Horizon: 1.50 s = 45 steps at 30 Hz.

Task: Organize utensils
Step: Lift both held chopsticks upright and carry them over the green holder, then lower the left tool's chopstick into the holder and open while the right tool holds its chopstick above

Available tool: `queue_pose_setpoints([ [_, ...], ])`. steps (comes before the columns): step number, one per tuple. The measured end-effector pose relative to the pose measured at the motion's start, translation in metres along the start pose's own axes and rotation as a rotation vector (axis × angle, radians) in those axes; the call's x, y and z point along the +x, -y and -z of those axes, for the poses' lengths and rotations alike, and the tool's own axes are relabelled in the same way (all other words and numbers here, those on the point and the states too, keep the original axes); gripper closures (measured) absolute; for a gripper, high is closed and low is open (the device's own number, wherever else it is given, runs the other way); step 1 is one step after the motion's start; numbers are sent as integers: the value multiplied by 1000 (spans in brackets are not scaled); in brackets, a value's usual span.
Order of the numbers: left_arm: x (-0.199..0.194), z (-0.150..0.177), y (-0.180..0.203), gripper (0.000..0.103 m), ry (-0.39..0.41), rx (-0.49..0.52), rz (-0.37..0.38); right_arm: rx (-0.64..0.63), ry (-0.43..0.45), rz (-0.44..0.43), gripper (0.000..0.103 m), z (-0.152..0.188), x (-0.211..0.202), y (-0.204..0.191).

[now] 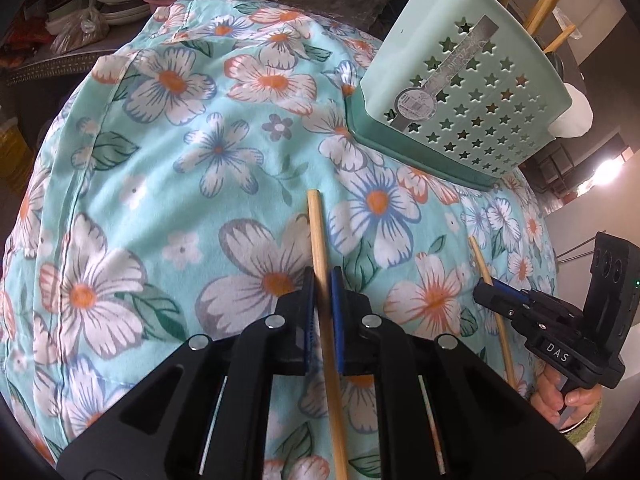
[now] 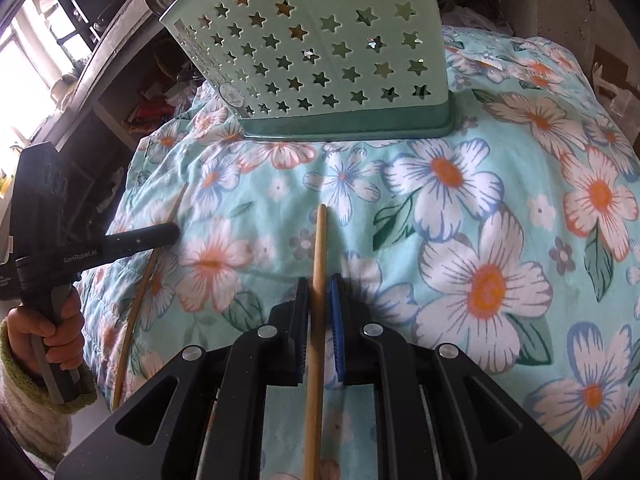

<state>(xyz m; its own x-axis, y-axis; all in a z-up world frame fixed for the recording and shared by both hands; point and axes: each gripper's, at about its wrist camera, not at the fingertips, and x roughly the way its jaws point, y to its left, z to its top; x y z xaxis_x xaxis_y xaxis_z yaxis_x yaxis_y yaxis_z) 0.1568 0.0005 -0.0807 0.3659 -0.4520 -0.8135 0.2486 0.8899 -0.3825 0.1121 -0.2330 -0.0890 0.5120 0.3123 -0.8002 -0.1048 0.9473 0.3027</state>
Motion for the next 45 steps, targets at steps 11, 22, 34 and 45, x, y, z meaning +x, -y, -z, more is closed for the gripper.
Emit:
queue_pose_setpoints([
  [11, -14, -7, 31, 98, 97, 54, -73, 51, 132, -41, 96, -13, -46, 6],
  [22, -89, -16, 64, 98, 242, 105, 77, 81, 373, -63, 96, -17, -130, 2],
  [34, -191, -47, 106, 98, 548, 212, 185, 121, 408, -65, 96, 0, -142, 5],
  [45, -221, -116, 159, 98, 872, 228, 204, 121, 410, -85, 96, -1, -143, 9],
])
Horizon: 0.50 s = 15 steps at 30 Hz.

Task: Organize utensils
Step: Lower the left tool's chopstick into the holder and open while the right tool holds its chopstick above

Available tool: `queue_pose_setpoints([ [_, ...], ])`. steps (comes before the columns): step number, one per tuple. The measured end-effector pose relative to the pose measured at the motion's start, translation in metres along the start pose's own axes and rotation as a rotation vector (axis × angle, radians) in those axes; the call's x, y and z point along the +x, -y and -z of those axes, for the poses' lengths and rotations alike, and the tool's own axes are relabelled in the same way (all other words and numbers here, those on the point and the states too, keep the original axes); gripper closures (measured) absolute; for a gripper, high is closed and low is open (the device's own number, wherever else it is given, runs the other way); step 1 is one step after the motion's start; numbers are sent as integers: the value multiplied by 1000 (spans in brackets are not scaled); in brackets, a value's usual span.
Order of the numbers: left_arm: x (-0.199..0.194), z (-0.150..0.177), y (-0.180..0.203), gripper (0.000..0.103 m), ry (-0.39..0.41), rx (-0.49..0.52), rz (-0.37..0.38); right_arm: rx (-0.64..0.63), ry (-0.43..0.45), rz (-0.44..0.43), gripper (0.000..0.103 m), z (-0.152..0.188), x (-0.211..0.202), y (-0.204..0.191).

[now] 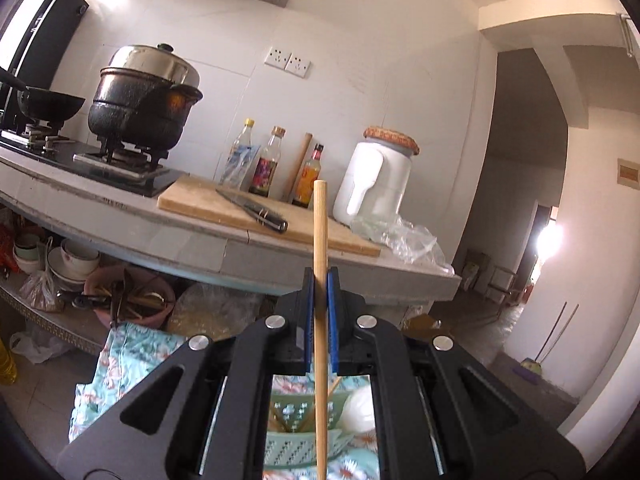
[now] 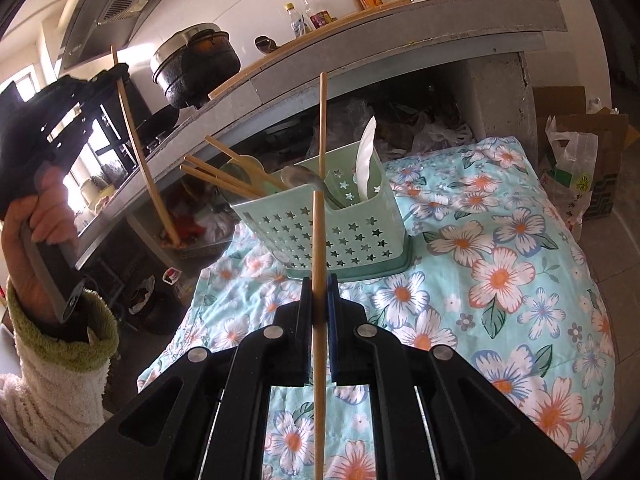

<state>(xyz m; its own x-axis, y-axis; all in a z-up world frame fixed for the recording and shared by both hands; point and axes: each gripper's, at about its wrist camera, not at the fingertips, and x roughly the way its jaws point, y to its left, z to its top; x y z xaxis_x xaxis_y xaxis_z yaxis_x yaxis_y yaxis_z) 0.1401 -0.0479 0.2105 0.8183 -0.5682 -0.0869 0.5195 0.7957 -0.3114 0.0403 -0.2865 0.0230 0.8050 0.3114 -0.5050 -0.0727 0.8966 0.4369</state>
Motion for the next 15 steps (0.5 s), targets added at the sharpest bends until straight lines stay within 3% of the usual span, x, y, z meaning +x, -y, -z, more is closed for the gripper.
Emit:
queue_pose_setpoints([
  [7, 52, 4, 0, 98, 73, 8, -39, 10, -10, -21, 96, 1, 6, 6],
  [15, 100, 48, -15, 98, -14, 20, -109, 36, -20, -31, 96, 2, 10, 17],
])
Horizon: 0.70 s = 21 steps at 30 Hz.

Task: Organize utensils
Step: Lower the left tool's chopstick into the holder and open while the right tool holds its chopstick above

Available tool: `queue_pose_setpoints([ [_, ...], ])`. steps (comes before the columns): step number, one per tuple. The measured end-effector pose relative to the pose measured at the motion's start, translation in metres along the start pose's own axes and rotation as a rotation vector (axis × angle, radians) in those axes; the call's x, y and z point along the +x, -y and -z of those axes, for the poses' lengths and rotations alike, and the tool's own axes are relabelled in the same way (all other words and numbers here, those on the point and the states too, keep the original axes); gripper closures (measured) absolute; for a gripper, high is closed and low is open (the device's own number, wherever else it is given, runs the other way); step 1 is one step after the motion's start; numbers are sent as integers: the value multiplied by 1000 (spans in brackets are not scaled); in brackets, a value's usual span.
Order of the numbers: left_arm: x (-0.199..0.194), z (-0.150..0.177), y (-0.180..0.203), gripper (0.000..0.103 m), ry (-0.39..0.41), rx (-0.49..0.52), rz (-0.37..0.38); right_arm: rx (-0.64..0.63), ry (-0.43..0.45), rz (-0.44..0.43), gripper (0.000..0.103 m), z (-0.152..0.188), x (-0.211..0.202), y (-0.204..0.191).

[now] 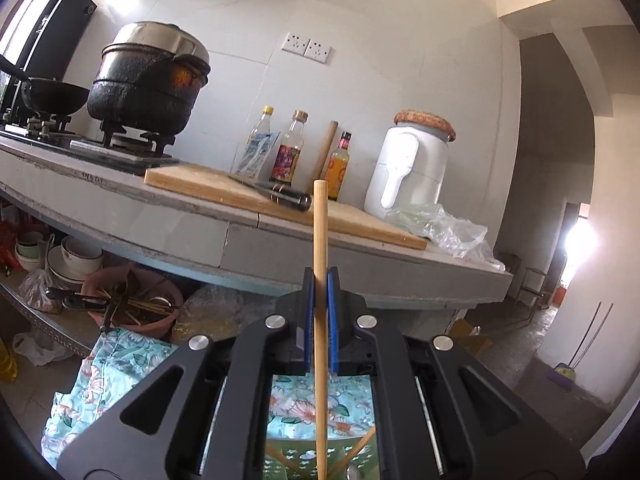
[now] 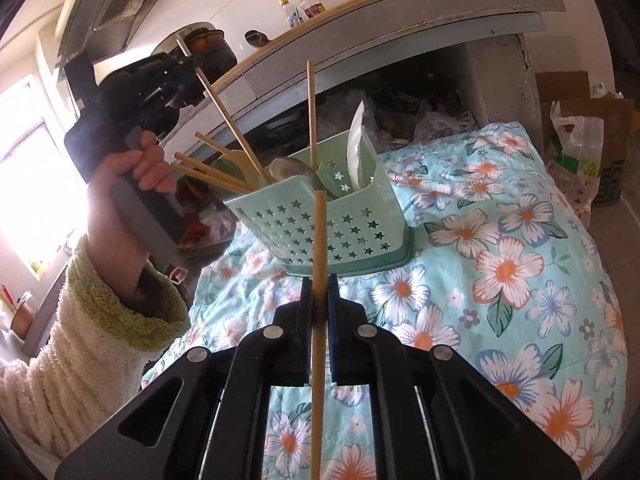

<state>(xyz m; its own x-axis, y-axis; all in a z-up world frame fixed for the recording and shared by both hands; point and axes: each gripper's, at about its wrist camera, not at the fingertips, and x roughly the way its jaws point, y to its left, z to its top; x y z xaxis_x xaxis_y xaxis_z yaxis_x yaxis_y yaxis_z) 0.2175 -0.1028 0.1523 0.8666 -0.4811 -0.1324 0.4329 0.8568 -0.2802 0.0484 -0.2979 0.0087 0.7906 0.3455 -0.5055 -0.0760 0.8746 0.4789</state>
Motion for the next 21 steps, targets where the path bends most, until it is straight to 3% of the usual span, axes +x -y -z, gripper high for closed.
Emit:
queue_pose_setpoints([
  [5, -6, 18, -3, 95, -31, -9, 11, 9, -1, 10, 96, 1, -3, 4],
  [7, -13, 21, -3, 80, -35, -11, 12, 12, 1, 14, 96, 1, -5, 5],
  [15, -67, 18, 2, 47, -20, 11, 3, 11, 29, 47, 96, 3, -20, 0],
  [21, -105, 34, -1, 27, -141, 79, -37, -23, 76, 56, 96, -3, -35, -13],
])
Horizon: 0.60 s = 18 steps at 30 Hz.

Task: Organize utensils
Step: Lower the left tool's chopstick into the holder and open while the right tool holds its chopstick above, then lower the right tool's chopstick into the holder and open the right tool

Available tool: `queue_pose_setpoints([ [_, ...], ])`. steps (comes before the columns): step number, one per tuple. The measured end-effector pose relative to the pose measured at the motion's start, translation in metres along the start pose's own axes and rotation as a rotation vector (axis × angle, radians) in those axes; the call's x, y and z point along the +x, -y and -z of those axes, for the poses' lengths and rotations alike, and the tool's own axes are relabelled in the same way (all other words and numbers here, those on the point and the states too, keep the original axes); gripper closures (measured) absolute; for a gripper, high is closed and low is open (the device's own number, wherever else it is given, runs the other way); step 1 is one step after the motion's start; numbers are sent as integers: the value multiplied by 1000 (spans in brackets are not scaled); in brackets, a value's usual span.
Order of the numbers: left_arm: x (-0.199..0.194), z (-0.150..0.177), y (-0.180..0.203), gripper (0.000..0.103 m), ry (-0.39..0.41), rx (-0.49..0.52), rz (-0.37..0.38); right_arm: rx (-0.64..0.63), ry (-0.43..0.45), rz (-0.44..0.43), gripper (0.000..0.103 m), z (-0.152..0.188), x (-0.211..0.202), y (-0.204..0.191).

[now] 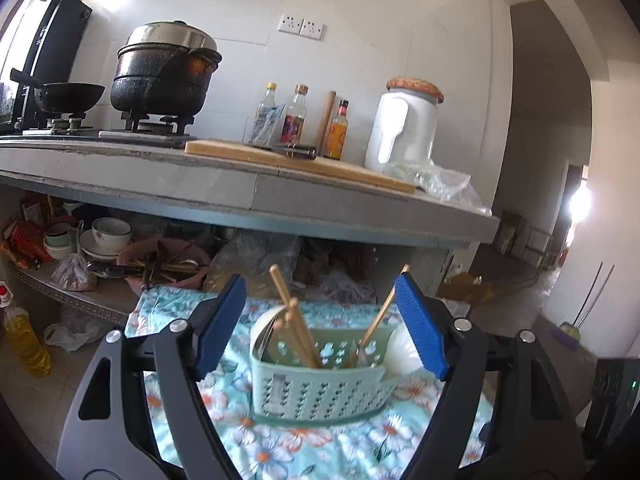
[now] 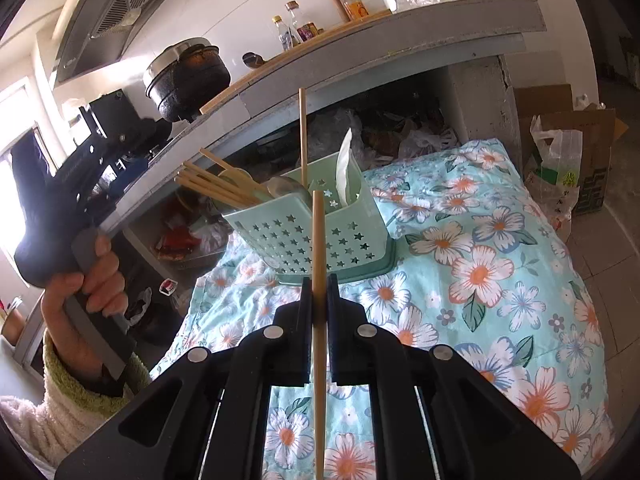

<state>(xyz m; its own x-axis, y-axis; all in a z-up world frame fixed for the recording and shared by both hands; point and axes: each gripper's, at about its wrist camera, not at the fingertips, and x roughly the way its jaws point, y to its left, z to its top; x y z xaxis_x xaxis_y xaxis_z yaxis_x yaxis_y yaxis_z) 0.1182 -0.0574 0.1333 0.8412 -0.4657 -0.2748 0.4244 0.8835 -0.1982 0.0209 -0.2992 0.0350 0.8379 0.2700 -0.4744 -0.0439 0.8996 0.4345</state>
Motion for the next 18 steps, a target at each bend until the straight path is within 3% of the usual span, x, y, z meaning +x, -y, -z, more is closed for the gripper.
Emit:
queue_pose_setpoints([
  [3, -7, 23, -5, 20, -112, 28, -21, -27, 28, -6, 96, -9, -7, -9],
  [10, -14, 83, -25, 14, -292, 20, -120, -127, 120, -26, 96, -49, -23, -41],
  [18, -13, 125, -49, 10, -379, -33, -206, -271, 293, -50, 96, -120, -30, -97],
])
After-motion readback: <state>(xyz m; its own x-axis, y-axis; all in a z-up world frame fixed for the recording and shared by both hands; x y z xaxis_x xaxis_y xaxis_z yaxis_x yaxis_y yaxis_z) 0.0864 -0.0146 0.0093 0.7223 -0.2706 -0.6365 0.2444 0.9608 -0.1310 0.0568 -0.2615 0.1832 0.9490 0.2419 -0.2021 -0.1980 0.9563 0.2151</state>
